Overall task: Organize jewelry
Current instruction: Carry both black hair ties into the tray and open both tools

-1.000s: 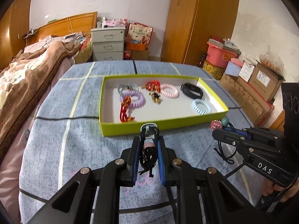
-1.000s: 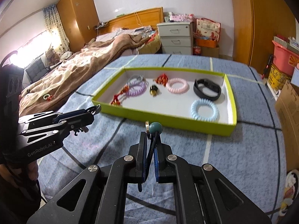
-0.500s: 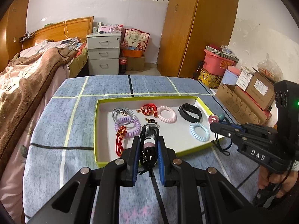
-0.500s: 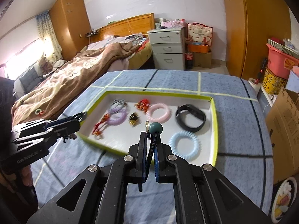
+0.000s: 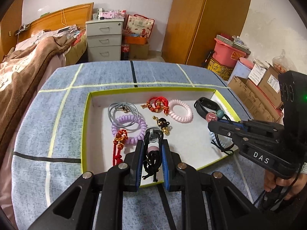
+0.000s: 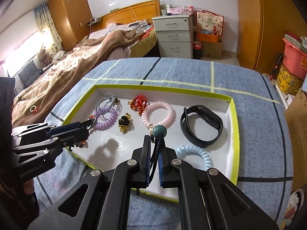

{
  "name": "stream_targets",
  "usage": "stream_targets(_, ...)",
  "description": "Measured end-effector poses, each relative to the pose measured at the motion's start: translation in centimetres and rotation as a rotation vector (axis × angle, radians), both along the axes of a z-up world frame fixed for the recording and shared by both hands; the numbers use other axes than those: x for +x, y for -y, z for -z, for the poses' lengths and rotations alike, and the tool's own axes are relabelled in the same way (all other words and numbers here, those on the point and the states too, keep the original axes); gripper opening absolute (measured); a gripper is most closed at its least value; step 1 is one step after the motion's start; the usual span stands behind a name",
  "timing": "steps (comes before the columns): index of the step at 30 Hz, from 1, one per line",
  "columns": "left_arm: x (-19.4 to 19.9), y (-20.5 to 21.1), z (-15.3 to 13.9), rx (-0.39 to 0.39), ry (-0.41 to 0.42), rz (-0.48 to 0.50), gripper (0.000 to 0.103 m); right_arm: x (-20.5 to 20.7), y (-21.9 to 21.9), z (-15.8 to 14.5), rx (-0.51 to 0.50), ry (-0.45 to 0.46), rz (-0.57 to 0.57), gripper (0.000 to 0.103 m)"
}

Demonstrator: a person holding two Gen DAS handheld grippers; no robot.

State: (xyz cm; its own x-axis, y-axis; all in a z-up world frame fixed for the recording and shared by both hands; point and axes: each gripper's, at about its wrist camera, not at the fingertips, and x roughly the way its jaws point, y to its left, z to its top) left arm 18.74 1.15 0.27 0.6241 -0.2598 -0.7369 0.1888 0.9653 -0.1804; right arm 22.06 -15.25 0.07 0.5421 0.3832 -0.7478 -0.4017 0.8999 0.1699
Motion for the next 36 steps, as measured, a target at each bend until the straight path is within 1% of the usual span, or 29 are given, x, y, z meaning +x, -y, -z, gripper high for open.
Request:
stream_targets(4, 0.1, -0.1, 0.8, 0.002, -0.017, -0.008, 0.018, 0.6, 0.0, 0.8, -0.031, -0.015, 0.014, 0.007)
stream_targets(10, 0.3, -0.2, 1.2, 0.022, -0.028, -0.019, 0.019, 0.9, -0.2, 1.4, -0.041, -0.028, -0.001, 0.007)
stream_targets(14, 0.5, -0.4, 1.4, 0.005, -0.04, -0.021, 0.019, 1.1, -0.2, 1.7, -0.05, -0.036, 0.001, 0.007)
stream_targets(21, 0.8, -0.4, 1.8, 0.001, -0.058, -0.019, 0.019, 1.3, -0.4, 1.9, -0.072, -0.04, 0.008, 0.007)
stream_targets(22, 0.8, -0.4, 1.8, 0.004, -0.057, -0.021, 0.019, 1.3, -0.5, 1.9, -0.074, -0.039, 0.009, 0.009)
stream_targets(23, 0.9, -0.4, 1.8, 0.005, -0.057, -0.023, 0.019, 1.3, -0.5, 1.9, -0.079, -0.038, 0.014, 0.013)
stream_targets(27, 0.9, -0.5, 1.8, 0.005, -0.058, -0.024, 0.019, 1.2, -0.5, 1.9, -0.077, -0.034, 0.013, 0.015)
stream_targets(28, 0.9, -0.5, 1.8, 0.003, -0.06, -0.025, 0.021, 1.2, -0.5, 1.9, -0.076, -0.032, 0.012, 0.017)
stream_targets(30, 0.8, -0.7, 1.8, -0.001, -0.06, -0.033, 0.025, 1.2, -0.4, 1.7, -0.071, -0.028, 0.017, 0.024)
stream_targets(32, 0.6, -0.8, 1.7, -0.005, -0.053, -0.033, 0.029, 1.0, -0.5, 1.6, -0.064, -0.022, 0.011, 0.041)
stream_targets(33, 0.6, -0.8, 1.6, -0.005, -0.05, -0.033, 0.03, 0.9, -0.4, 1.5, -0.064, -0.02, 0.01, 0.043)
stream_targets(36, 0.4, -1.0, 1.6, -0.001, -0.05, -0.037, 0.032, 0.8, -0.5, 1.5, -0.066, -0.017, 0.013, 0.043)
